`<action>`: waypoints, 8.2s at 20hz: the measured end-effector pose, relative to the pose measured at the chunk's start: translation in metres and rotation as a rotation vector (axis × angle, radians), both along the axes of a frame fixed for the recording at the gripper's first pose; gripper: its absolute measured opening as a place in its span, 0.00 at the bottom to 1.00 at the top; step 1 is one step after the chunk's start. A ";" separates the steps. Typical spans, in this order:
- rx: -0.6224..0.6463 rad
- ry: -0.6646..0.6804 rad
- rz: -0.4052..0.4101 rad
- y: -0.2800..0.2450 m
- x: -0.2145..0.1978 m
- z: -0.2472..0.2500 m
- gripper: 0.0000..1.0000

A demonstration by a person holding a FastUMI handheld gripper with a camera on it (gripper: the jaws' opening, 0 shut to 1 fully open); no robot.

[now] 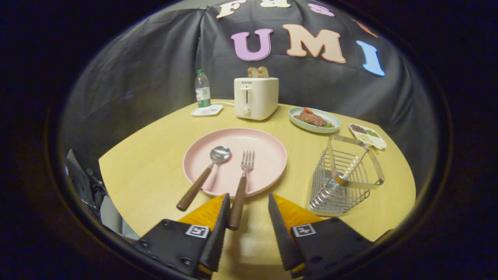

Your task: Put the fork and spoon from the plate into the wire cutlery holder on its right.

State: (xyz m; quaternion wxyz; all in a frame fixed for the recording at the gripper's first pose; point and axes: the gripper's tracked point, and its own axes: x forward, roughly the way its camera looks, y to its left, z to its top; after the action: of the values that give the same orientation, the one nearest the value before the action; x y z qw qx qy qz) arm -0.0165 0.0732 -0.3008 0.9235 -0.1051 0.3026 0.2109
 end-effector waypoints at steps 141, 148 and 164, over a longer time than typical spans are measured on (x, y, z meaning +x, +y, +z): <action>0.032 0.253 -0.145 0.077 -0.040 -0.008 0.06; 0.058 0.199 -0.073 0.050 -0.028 0.054 0.06; -0.017 0.301 -0.180 -0.113 0.005 0.185 0.06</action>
State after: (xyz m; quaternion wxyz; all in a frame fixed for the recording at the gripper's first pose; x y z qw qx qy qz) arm -0.0118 -0.0396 -0.1161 0.8819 -0.0526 0.4477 0.1380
